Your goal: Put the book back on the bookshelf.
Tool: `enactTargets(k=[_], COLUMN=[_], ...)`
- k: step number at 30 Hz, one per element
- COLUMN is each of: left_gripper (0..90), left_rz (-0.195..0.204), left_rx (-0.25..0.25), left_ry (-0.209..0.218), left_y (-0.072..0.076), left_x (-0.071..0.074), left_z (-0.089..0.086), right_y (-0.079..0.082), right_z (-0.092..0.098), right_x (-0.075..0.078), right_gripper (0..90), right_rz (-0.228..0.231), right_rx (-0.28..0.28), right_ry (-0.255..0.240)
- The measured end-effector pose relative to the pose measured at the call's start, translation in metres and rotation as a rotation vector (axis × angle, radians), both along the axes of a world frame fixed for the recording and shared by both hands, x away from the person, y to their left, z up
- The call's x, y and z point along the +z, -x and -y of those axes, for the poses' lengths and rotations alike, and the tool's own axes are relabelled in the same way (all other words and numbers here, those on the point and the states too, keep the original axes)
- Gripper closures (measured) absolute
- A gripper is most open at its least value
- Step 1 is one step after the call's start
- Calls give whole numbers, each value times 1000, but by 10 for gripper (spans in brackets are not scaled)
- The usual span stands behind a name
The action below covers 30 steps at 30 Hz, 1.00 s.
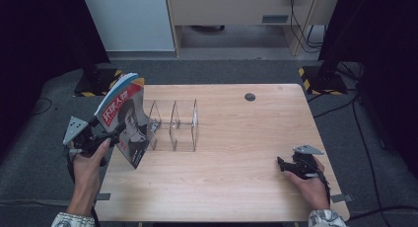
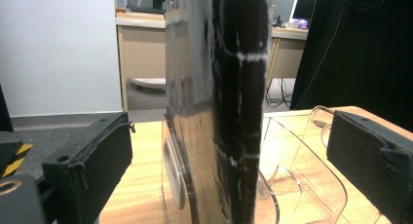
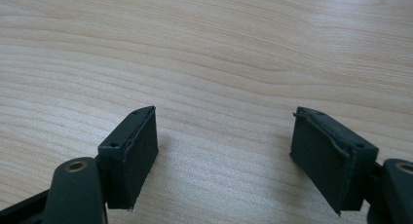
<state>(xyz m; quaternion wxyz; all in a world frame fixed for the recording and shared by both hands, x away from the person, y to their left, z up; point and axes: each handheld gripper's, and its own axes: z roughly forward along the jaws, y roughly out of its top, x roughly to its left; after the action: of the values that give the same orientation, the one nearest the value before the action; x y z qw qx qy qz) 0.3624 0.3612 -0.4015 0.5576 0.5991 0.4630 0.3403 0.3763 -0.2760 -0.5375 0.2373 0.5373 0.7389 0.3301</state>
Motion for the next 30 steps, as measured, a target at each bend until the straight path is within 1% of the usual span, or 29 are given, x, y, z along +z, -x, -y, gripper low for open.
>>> enactTargets(k=[10, 11, 14, 17, 26, 28, 30], left_gripper=[22, 22, 20, 21, 20, 20, 20], left_rz=[-2, -6, -9, -13, -30, -34, -38], left_rx=[-3, -4, 3, 1, -1, 0, 3], left_ry=[-13, -19, -36, -35, -55, -49, -54], left_y=[5, 6, 9, 13, 21, 24, 26], left_x=[-3, -4, -8, -11, -22, -25, -27], left_z=[0, 0, 0, -1, -1, -2, -3], right_y=[0, 0, 0, 0, 1, 1, 1], right_z=[0, 0, 0, 0, 0, 0, -1], right_x=[0, 0, 0, 0, 0, 0, 0], right_gripper=[251, 251, 251, 251, 250, 249, 249], right_rz=[0, 0, 0, 0, -3, -2, -1], right_rx=[1, 1, 1, 1, 0, -1, -2], right_ry=[0, 0, 0, 0, 0, 0, 0])
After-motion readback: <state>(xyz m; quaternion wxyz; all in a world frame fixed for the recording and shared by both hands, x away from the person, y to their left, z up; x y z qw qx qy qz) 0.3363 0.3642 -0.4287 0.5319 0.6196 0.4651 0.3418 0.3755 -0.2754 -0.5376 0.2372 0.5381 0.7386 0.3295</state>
